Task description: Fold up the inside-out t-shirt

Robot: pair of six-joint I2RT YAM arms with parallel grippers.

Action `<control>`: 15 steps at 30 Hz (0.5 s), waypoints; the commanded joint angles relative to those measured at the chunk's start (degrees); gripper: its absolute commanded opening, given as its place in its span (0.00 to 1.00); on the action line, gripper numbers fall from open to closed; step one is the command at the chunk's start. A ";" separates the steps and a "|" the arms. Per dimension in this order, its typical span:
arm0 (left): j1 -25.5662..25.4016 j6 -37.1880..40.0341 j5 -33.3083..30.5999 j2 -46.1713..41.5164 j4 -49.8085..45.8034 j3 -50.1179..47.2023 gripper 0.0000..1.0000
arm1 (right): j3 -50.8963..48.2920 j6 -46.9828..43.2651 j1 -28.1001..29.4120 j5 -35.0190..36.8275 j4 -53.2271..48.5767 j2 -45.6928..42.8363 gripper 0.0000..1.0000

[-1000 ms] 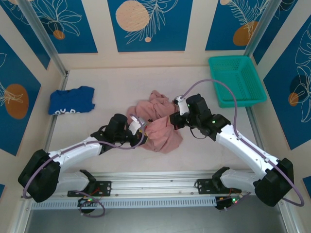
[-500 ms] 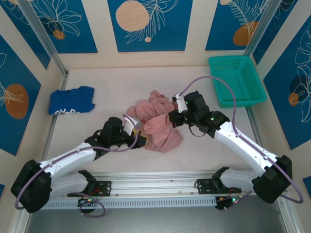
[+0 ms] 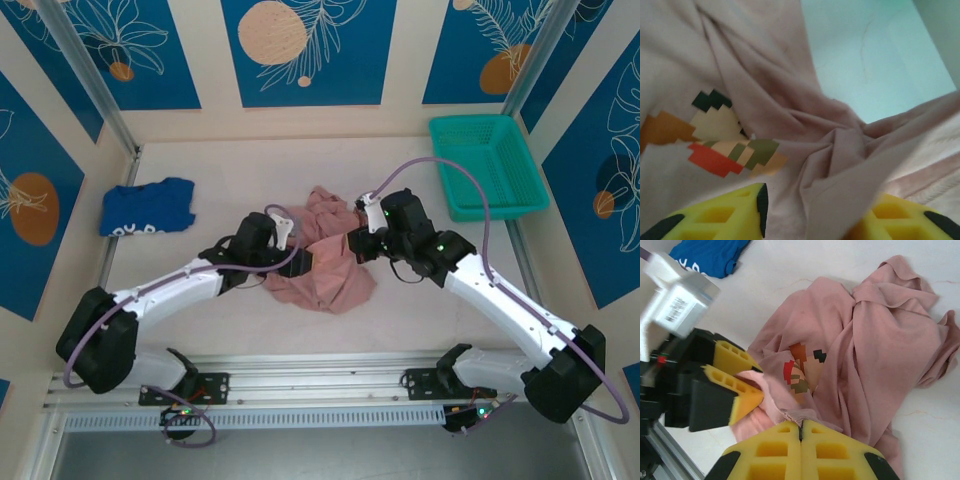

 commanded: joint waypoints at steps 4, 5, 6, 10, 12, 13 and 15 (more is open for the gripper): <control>1.82 -1.30 -7.98 0.03 -9.47 2.72 0.27 | 1.26 -2.49 0.38 2.49 -1.62 -3.86 0.00; 2.21 -1.56 -9.44 -0.08 -10.53 2.80 0.25 | 1.28 -2.88 0.36 2.63 -1.82 -4.09 0.00; 2.31 -1.58 -10.19 -0.25 -11.24 2.93 0.25 | 1.27 -3.19 0.37 2.95 -2.02 -4.32 0.00; 2.34 0.62 -5.79 -1.72 -9.58 2.30 0.37 | 1.18 -3.67 0.33 3.58 -2.21 -3.94 0.00; 2.34 1.71 -2.95 -3.11 -7.01 1.05 0.45 | 1.26 -3.53 0.38 3.17 -2.01 -3.16 0.00; 2.34 2.50 -1.28 -3.87 -5.95 0.65 0.48 | 1.27 -3.44 0.38 3.03 -2.00 -2.65 0.00; 2.34 4.24 1.19 -5.37 -4.42 -0.19 0.53 | 1.40 -3.34 0.30 2.99 -1.98 -1.99 0.00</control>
